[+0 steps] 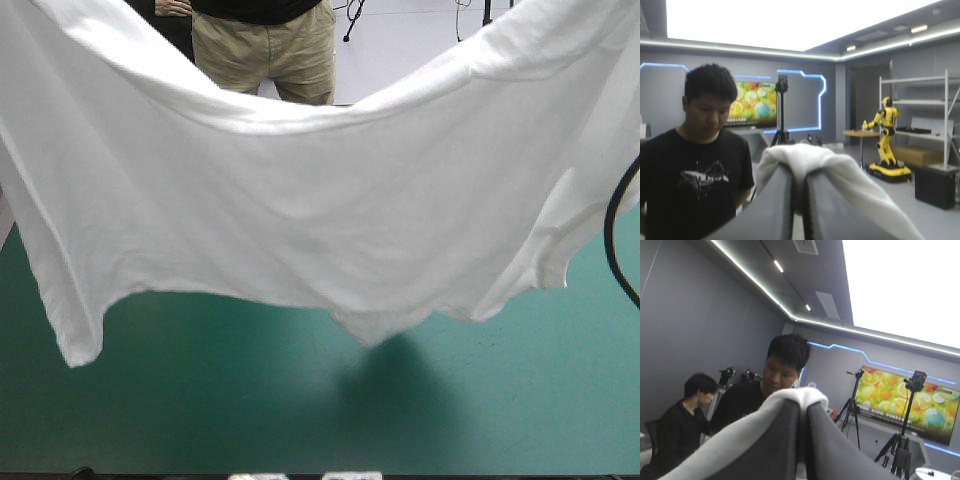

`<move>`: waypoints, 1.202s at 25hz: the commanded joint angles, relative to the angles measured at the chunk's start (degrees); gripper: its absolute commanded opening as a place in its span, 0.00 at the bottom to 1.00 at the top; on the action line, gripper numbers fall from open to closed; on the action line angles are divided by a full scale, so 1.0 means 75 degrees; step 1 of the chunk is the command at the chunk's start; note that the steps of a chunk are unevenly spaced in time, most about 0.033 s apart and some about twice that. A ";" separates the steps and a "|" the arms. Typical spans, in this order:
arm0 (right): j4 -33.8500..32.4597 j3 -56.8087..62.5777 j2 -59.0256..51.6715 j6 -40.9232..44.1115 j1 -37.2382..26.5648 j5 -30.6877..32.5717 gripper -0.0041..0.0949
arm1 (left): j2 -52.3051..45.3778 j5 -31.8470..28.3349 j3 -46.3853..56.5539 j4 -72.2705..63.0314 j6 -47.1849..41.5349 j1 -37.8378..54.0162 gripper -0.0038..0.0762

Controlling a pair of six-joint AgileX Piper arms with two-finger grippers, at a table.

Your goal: Fold the cloth

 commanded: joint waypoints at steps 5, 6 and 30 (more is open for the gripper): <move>-0.0591 0.1043 -0.0013 0.0607 -0.0011 0.0543 0.02 | -0.0037 0.2086 0.0679 0.0809 0.0021 -0.0012 0.03; -0.0634 0.1356 -0.0013 0.0668 -0.0011 0.0571 0.02 | -0.0037 0.2252 0.0985 0.0876 0.0021 -0.0012 0.03; -0.0664 0.6892 0.3622 0.1712 -0.0049 -0.1738 0.02 | 0.3283 -0.0976 0.6856 -0.0034 -0.1353 0.2744 0.03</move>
